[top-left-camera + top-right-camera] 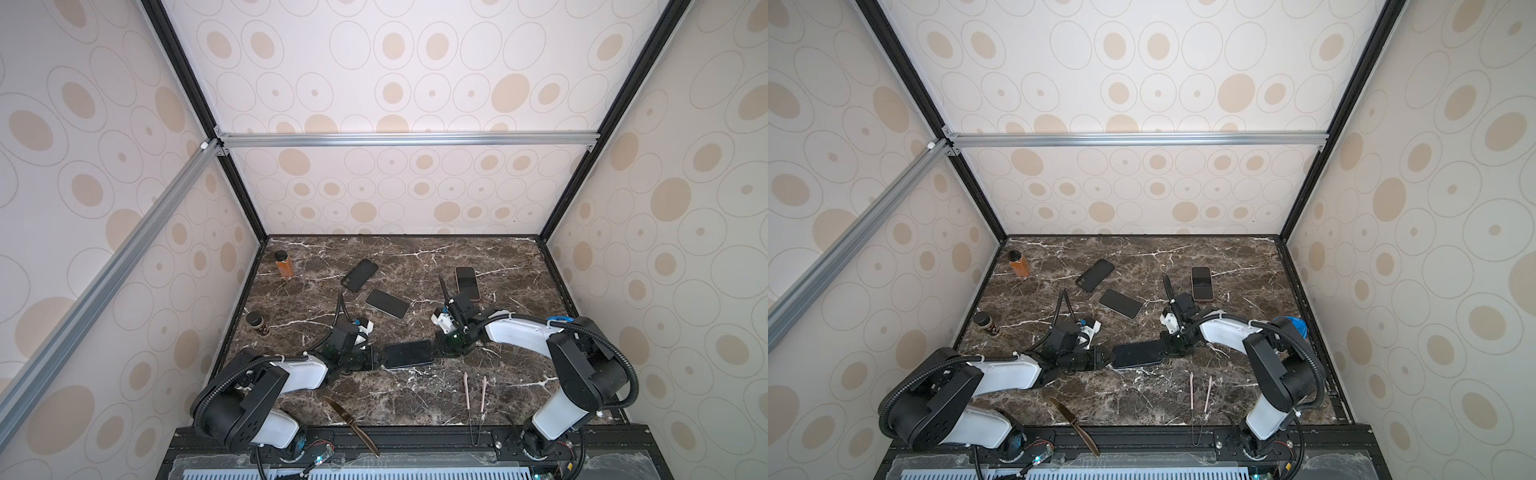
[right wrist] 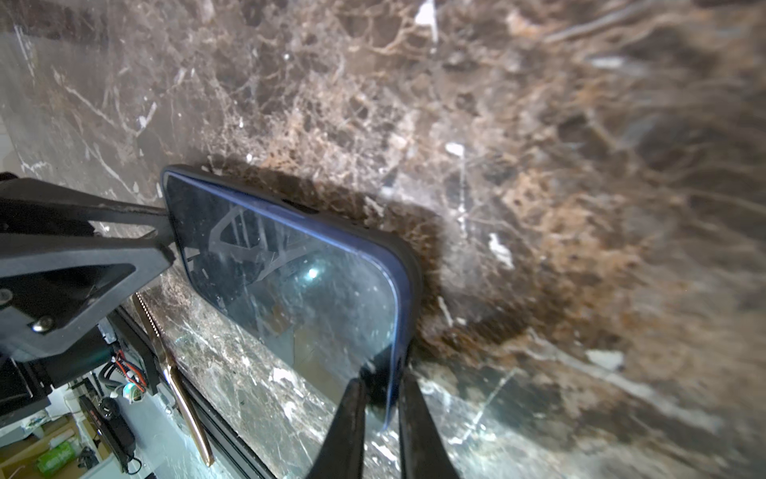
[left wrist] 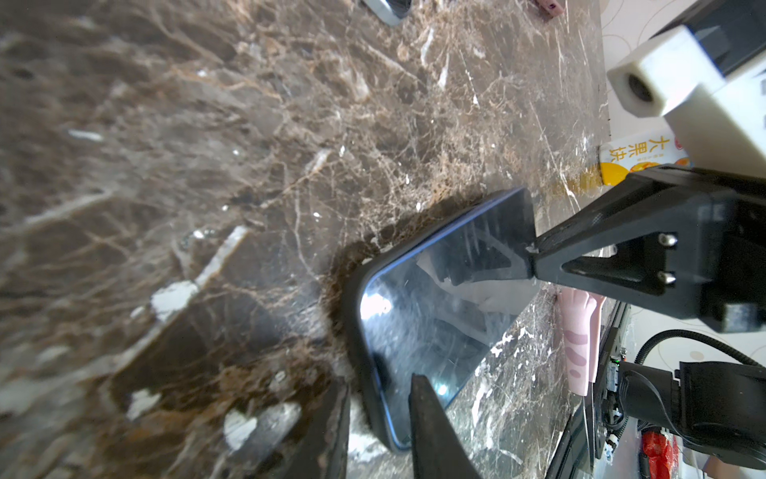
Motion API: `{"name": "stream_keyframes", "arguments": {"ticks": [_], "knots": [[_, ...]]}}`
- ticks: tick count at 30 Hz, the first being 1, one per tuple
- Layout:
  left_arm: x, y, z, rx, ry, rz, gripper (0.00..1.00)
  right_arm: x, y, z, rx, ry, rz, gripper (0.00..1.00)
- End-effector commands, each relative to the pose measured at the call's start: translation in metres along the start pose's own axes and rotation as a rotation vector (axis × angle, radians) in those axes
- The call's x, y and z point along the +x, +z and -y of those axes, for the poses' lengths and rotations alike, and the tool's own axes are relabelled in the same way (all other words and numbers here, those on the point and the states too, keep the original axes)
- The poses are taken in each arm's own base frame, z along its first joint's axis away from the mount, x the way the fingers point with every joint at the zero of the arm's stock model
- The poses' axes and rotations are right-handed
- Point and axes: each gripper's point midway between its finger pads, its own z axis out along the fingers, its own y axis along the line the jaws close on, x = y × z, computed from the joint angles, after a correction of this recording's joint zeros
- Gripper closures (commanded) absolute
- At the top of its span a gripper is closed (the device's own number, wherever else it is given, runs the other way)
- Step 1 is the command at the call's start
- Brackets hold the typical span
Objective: Put the phone into the phone case
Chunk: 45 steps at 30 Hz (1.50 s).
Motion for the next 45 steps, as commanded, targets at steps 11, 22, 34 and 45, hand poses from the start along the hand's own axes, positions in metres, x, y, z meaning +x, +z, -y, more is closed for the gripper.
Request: {"name": "stream_keyframes", "arguments": {"ticks": [11,22,34,45], "knots": [[0.0,0.008,-0.003,-0.03,0.007,-0.025,0.75,0.029,0.018,-0.006,0.017,-0.069,-0.134,0.86],[-0.002,0.013,-0.004,-0.041,0.013,-0.031,0.77,0.035,0.023,-0.007,0.016,-0.075,-0.16,0.86],[0.006,0.011,-0.021,-0.144,0.028,-0.067,0.79,0.044,0.037,0.005,0.139,-0.126,-0.215,0.87],[0.01,0.014,-0.021,-0.138,0.021,-0.077,0.79,0.051,0.061,0.01,0.178,-0.128,-0.236,0.89]]}}
